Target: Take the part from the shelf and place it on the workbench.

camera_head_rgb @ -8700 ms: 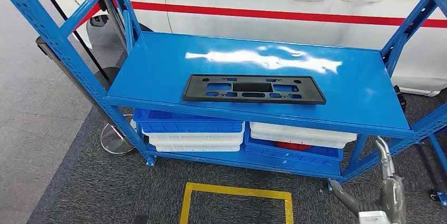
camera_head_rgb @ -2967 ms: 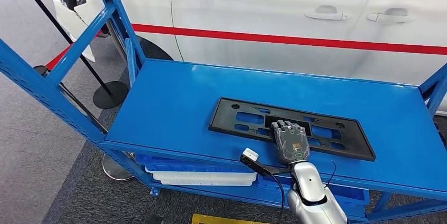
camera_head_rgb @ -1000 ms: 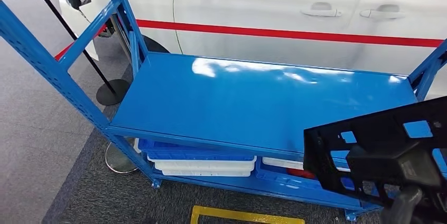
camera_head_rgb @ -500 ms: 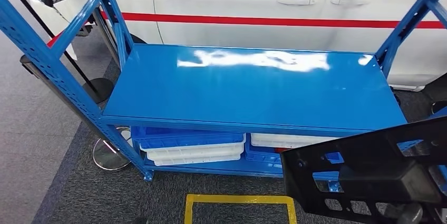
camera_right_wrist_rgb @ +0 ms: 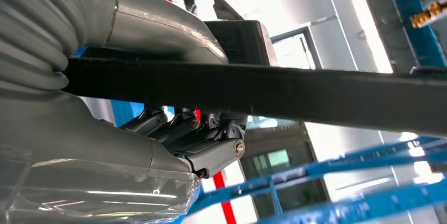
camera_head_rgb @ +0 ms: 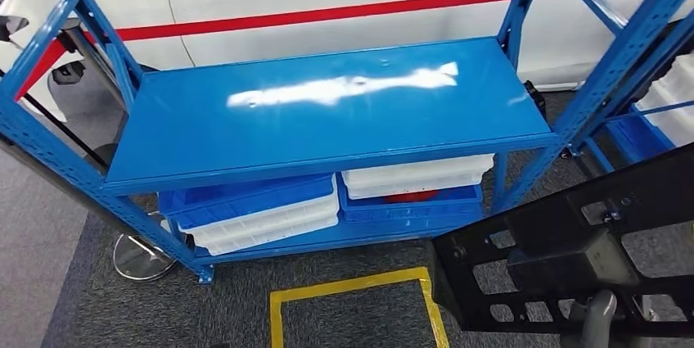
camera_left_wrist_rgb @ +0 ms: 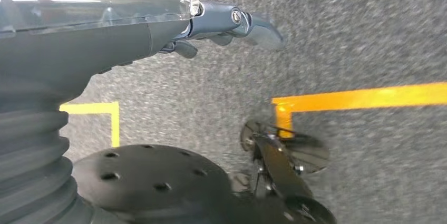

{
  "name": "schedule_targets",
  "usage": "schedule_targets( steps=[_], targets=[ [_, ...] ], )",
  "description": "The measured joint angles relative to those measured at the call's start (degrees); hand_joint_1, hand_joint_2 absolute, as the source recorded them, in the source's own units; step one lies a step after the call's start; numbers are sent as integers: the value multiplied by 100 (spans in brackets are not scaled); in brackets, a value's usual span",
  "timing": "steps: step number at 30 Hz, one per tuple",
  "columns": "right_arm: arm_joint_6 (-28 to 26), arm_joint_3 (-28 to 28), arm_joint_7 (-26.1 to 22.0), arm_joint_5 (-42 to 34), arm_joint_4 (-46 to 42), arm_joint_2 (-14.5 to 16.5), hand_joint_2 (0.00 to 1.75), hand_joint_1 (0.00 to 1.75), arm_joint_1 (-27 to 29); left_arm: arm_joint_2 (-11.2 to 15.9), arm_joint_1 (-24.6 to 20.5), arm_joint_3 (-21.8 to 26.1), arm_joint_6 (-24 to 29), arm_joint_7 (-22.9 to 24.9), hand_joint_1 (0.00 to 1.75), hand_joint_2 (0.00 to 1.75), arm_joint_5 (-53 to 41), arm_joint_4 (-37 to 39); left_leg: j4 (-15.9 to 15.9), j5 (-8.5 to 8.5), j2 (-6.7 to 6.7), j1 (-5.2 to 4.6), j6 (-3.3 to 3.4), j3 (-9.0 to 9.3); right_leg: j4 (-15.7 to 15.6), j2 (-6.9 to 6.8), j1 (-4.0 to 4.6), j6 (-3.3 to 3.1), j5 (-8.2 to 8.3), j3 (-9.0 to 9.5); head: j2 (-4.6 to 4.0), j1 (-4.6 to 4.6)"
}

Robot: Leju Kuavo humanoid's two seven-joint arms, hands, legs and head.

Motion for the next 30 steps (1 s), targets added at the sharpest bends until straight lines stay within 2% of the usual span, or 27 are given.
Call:
schedule_targets(
  steps=[1,2,3,4,5,6,7,8,9,11,12,13,14,15,16,17,18,19,20,21,22,23,24,26,27,28,30],
  targets=[
    [-21,37,4,9,19,9,175,175,-16,-5,4,0,30,24,0,175,-1,0,341,-199,-69,-7,21,-61,3,74,29,-21,66,-85,1,-1],
    [-53,73,8,24,38,16,175,175,-28,-12,4,0,66,53,0,175,-1,0,571,-278,-100,-21,55,-67,6,152,63,-36,132,-168,1,-1],
    [-89,110,13,44,58,20,175,175,-39,-20,2,0,106,82,0,175,-2,0,609,-225,-114,-43,105,15,9,234,97,-46,195,-244,1,0],
    [-127,144,17,68,77,24,175,175,-52,-27,-2,0,142,111,0,175,-2,0,428,-71,-137,-76,172,199,12,318,128,-53,256,-310,1,0],
    [-166,177,23,94,90,27,175,175,-69,-33,-7,0,177,138,0,175,-2,0,68,107,-212,-121,262,466,14,401,152,-56,315,-366,1,0],
    [-203,208,32,119,101,33,175,175,-89,-31,-15,0,204,162,0,175,-3,1,-353,208,-342,-163,370,740,15,468,164,-53,369,-411,1,2],
    [-241,236,46,144,108,38,175,175,-117,-34,-21,0,226,183,0,175,-5,1,-740,261,-467,-192,431,972,14,530,159,-40,426,-445,1,3],
    [-278,262,61,164,115,45,175,175,-144,-41,-27,0,241,201,0,175,-8,2,-1005,266,-568,-217,468,1114,6,584,136,-18,481,-468,1,4],
    [-310,286,73,180,122,53,175,175,-166,-52,-38,0,249,215,0,175,-9,2,-1137,250,-603,-235,474,1165,-10,639,106,19,538,-485,1,3],
    [-372,315,90,208,129,69,175,175,-187,-93,-65,1,255,235,0,175,-11,2,-1257,364,-493,-242,451,1171,-56,744,74,94,644,-506,1,0],
    [-398,320,96,220,128,76,175,175,-189,-111,-76,1,256,244,0,175,-11,2,-1322,442,-417,-229,459,1156,-28,690,86,121,591,-538,0,0],
    [-420,321,104,232,127,83,175,175,-198,-129,-75,2,255,254,0,175,-13,2,-1384,528,-328,-206,462,1126,89,571,104,145,430,-594,0,2],
    [-434,322,111,243,127,89,175,175,-211,-148,-69,2,253,265,0,175,-14,2,-1423,603,-238,-184,458,1079,321,407,106,165,173,-679,0,3],
    [-446,323,118,249,127,96,175,175,-223,-160,-60,2,251,273,0,175,-14,2,-1430,657,-148,-184,458,1009,666,247,94,204,-135,-787,0,4],
    [-452,325,125,254,128,104,175,175,-233,-172,-53,2,250,279,0,175,-15,2,-1415,701,-49,-180,443,938,1048,156,55,250,-363,-883,1,5],
    [-456,326,131,257,129,110,175,175,-236,-179,-50,2,249,282,0,175,-15,2,-1390,735,50,-174,423,863,1370,106,6,298,-462,-937,1,5],
    [-459,327,134,258,130,114,175,175,-235,-181,-50,2,249,285,0,175,-15,2,-1353,764,152,-164,400,788,1549,75,-47,352,-430,-913,1,5],
    [-461,327,137,260,131,116,175,175,-236,-183,-53,2,249,286,0,175,-15,2,-1306,784,241,-150,376,715,1513,42,-99,406,-298,-785,1,5],
    [-462,327,139,262,131,116,175,175,-237,-185,-58,2,248,289,0,175,-15,2,-1244,794,324,-132,347,641,1266,-28,-149,465,-154,-544,1,4],
    [-463,327,139,268,132,116,175,175,-242,-184,-64,2,245,294,0,175,-15,2,-1166,793,397,-123,310,565,878,-164,-184,525,-105,-236,1,5],
    [-465,328,144,281,131,121,175,175,-249,-184,-69,2,240,302,0,175,-16,2,-1085,786,457,-116,270,497,513,-277,-183,525,-114,27,1,1],
    [-468,328,150,295,129,129,175,175,-254,-184,-75,2,236,308,0,175,-17,2,-1013,781,511,-118,228,455,227,-363,-171,493,-172,203,1,-5],
    [-473,326,161,309,128,138,175,175,-259,-183,-80,2,228,314,0,175,-18,2,-966,784,561,-121,186,426,84,-391,-143,426,-239,269,1,-11],
    [-481,318,176,327,123,160,175,175,-252,-186,-83,2,212,325,0,175,-20,2,-927,806,642,-96,104,407,47,-277,-104,247,-215,206,0,-18],
    [-483,313,181,335,118,169,175,175,-251,-188,-81,2,202,331,0,175,-21,2,-882,752,576,-72,61,374,43,-218,-95,173,-170,162,0,-19],
    [-483,308,182,345,112,181,175,175,-253,-189,-77,1,193,337,0,175,-22,2,-754,614,438,-46,28,319,32,-159,-88,112,-115,108,0,-19],
    [-482,303,187,366,102,217,175,175,-263,-190,-64,0,173,338,0,175,-23,2,-183,115,67,-16,4,128,23,-31,-66,30,1,-26,1,-20]
  ],
)
